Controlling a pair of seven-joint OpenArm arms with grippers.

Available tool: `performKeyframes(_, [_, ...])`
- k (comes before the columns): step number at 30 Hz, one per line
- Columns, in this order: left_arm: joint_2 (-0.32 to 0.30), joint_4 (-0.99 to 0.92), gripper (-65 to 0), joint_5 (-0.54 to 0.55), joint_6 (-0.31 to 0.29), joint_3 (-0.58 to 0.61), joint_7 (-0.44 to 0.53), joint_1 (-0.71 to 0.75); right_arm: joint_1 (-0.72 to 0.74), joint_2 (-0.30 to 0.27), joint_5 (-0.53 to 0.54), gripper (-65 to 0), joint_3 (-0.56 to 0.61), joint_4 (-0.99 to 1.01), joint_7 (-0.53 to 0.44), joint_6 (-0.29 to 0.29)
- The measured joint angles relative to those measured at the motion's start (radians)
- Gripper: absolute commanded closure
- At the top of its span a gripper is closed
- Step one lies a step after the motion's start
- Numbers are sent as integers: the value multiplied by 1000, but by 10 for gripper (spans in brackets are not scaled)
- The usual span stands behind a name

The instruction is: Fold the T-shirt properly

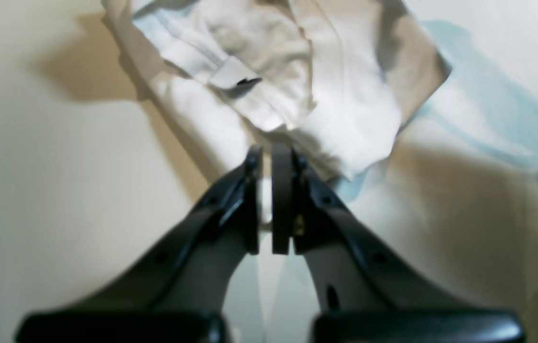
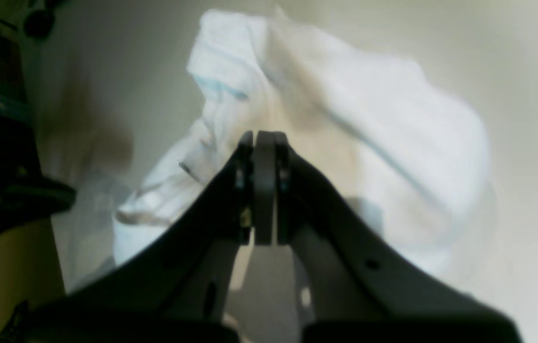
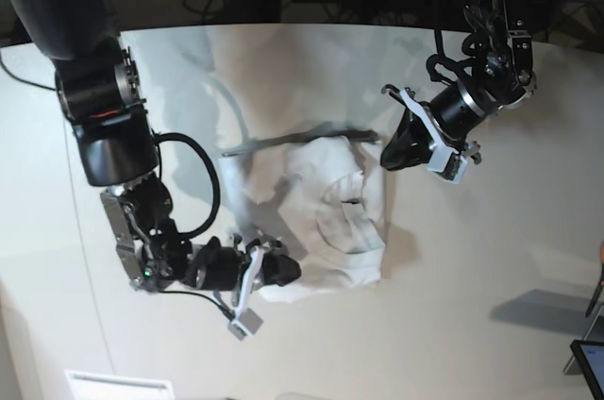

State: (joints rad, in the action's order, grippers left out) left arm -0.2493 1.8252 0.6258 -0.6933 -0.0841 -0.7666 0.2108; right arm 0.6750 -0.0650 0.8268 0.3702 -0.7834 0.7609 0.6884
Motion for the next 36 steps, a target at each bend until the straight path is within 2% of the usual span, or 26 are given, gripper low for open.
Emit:
performKeyframes(4, [9, 0, -25, 0, 0, 31, -1, -7, -2, 23, 2, -1, 97, 185, -128, 2])
performKeyframes(6, [7, -4, -25, -1, 0, 60, -2, -23, -18, 16, 20, 0, 132, 254, -203, 4])
performKeyframes(7, [6, -5, -25, -13, 0, 77, 3, -28, -19, 9, 34, 0, 146, 258, -206, 12])
performKeyframes(9, [10, -6, -25, -98, 0, 116, 3, -34, -3, 4, 27, 0, 154, 257, -172, 11])
performKeyframes(12, [33, -10, -25, -270, 0, 178, -4, -37, -21, -13, 7, 0, 105, 173, -98, 6])
performKeyframes(15, [112, -12, -25, -382, 0, 190, -4, -35, -76, -61, 3, 0, 34, 26, -19, 2])
performKeyframes(18, [156, -11, -24, -414, -5, 196, 4, -36, -132, -98, -6, 0, -41, -103, 29, -4])
performKeyframes(22, [177, -10, -22, -425, -5, 188, -4, -65, -219, -116, 2, 0, -115, -214, 55, 4])
performKeyframes(24, [190, -6, 0, -427, -2, 186, -3, -98, -256, -141, 2, 0, -133, -245, 68, 3])
performKeyframes(29, [182, 146, 0, -412, -1, 187, -48, -81, -301, -217, -6, 0, -163, -272, 63, -3])
performKeyframes(33, [157, 176, 0, -418, -11, 111, -83, -46, -322, -234, -2, 0, -161, -291, 61, 0])
performKeyframes(36, [160, 171, 0, -428, -3, 58, -89, -17, -340, -247, 1, 0, -160, -305, 62, 1])
